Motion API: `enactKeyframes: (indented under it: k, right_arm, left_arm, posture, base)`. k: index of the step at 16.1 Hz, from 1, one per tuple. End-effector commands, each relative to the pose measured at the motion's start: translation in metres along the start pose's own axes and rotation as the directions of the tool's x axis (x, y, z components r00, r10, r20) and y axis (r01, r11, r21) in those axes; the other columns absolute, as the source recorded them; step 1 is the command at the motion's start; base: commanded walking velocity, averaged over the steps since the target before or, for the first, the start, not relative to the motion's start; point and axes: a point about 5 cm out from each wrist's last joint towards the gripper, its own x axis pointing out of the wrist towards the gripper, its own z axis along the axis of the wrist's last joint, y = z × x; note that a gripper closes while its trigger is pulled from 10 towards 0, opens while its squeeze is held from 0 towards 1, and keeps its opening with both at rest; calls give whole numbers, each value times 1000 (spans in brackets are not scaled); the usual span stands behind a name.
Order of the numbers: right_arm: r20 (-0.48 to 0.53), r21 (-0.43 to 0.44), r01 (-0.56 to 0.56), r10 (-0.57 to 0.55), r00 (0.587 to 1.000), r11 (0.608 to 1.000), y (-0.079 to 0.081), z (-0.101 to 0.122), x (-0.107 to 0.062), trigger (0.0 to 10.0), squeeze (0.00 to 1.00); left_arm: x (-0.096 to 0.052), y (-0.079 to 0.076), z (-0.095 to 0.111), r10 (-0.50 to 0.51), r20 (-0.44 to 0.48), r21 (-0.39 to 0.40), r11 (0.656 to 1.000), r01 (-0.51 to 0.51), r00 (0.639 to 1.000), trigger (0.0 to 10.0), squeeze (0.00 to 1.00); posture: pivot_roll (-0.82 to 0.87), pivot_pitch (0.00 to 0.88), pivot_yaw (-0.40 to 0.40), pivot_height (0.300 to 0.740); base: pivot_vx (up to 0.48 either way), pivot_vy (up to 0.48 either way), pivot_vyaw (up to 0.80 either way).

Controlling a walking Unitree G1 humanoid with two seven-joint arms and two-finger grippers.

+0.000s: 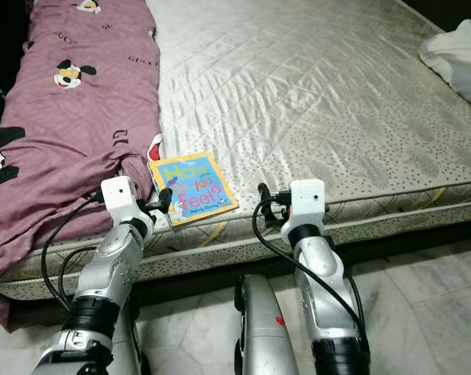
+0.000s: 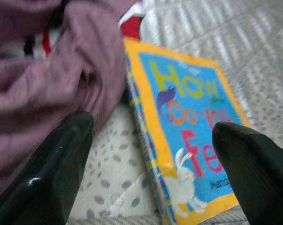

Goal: Clean up the room

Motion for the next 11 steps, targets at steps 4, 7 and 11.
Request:
enactKeyframes:
  k: [4,7,11]
  right_arm:
    - [-1,-11,25,-25,1000,1000,-5,8,-14,10000,0]
    - [-9,-54,62,-62,998,997,-20,14,-34,10000,0]
    - [-40,-87,91,-95,995,992,-34,14,-49,10000,0]
  left_arm:
    - [5,-1,-12,5,-60,-42,999,-8,998,10000,0]
    - [13,3,-8,2,-45,-79,997,-5,999,10000,0]
    - [23,11,1,17,-31,-141,990,-21,999,10000,0]
  posture:
    - [-148,169,-47,549]
    - [-179,193,-55,549]
    - [-207,205,-67,549]
  base:
    - [0,0,0]
    - [0,0,0]
    - [0,0,0]
